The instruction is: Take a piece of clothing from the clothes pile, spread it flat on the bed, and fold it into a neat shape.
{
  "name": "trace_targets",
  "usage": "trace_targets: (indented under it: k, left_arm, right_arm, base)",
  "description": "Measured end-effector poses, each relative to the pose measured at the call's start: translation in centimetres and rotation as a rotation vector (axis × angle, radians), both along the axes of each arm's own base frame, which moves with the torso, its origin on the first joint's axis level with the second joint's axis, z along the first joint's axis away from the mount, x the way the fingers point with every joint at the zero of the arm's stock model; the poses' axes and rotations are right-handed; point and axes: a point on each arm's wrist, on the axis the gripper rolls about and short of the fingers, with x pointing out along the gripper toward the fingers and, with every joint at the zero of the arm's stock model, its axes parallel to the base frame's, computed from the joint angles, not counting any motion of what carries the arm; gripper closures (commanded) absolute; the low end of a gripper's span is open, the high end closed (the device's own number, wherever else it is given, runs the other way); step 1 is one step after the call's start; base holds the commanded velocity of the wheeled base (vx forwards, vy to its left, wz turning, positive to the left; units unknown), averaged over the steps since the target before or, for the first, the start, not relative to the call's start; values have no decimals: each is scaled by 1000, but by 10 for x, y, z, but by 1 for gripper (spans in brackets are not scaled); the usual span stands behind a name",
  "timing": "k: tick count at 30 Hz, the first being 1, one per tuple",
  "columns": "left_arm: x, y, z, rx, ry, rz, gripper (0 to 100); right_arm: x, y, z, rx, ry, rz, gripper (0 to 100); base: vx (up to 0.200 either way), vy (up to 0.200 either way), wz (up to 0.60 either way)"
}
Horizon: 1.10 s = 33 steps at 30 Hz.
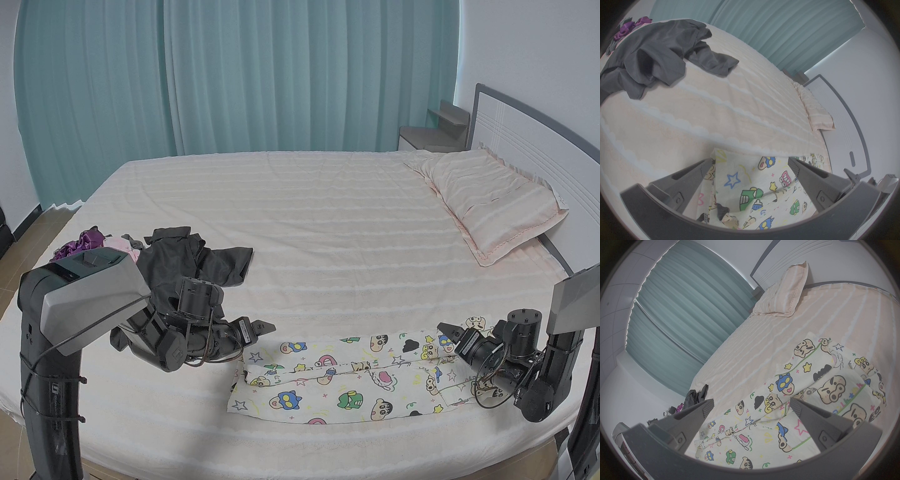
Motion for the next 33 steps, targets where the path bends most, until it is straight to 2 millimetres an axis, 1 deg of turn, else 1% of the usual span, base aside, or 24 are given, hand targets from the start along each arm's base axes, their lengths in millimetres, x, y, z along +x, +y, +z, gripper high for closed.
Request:
trace_targets:
  k: [5,16,17,26,33]
  left_arm:
    - [-3,-4,-7,28,23,-29,0]
    - [-7,-12,-13,41,48,-53,0]
    - [-8,-13,-13,41,49,-55,100]
    - [-5,-15,-18,61,66,-65,100]
    - [-1,-9,-15,59,56,-47,100]
  right_arm:
    - [0,0,0,1,-1,1,0]
    - [0,1,0,2,-1,3,0]
    - [0,1,0,2,-1,3,0]
    - [1,1,0,2,-2,2,0]
    - [1,1,0,2,-2,2,0]
  base:
    - [0,0,0]
    - [0,0,0]
    - [0,0,0]
    - [0,0,0]
    - [0,0,0]
